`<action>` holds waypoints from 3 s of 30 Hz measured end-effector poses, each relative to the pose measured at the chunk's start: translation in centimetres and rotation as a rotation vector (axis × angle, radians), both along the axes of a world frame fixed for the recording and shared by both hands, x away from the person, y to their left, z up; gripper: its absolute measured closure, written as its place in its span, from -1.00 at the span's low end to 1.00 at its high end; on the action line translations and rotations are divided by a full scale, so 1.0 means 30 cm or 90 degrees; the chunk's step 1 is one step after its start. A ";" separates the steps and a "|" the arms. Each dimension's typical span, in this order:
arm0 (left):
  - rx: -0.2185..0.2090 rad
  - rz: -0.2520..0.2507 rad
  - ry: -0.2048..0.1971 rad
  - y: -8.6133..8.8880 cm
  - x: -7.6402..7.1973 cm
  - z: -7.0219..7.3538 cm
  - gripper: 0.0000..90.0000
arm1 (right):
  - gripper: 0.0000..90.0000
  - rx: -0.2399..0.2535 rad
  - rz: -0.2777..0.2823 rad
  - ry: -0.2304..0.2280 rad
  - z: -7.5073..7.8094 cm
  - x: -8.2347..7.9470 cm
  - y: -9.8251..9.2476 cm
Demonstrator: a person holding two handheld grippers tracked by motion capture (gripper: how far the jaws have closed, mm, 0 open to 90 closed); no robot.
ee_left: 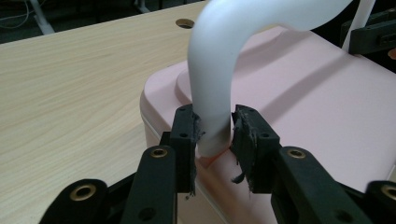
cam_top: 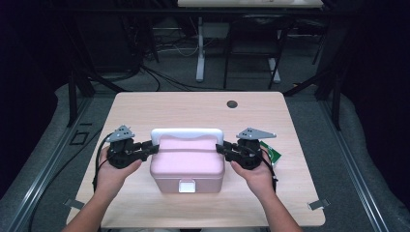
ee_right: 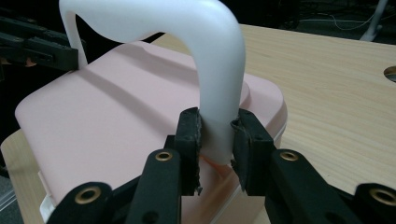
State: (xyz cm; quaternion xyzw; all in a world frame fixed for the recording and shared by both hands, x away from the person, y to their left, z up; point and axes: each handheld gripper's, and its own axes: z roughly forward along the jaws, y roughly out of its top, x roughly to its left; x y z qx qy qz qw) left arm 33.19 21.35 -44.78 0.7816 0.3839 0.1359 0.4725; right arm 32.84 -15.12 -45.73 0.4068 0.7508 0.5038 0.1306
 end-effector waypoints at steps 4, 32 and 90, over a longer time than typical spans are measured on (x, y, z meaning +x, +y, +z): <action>0.005 -0.002 -0.001 -0.002 -0.014 0.002 0.59 | 0.63 -0.007 0.004 -0.005 0.001 -0.020 -0.001; 0.001 -0.026 0.000 -0.005 -0.103 -0.002 0.62 | 0.64 -0.019 0.027 -0.010 0.005 -0.113 -0.024; -0.010 -0.018 -0.023 0.077 -0.098 0.102 0.56 | 0.66 0.027 0.015 -0.014 0.090 -0.061 -0.035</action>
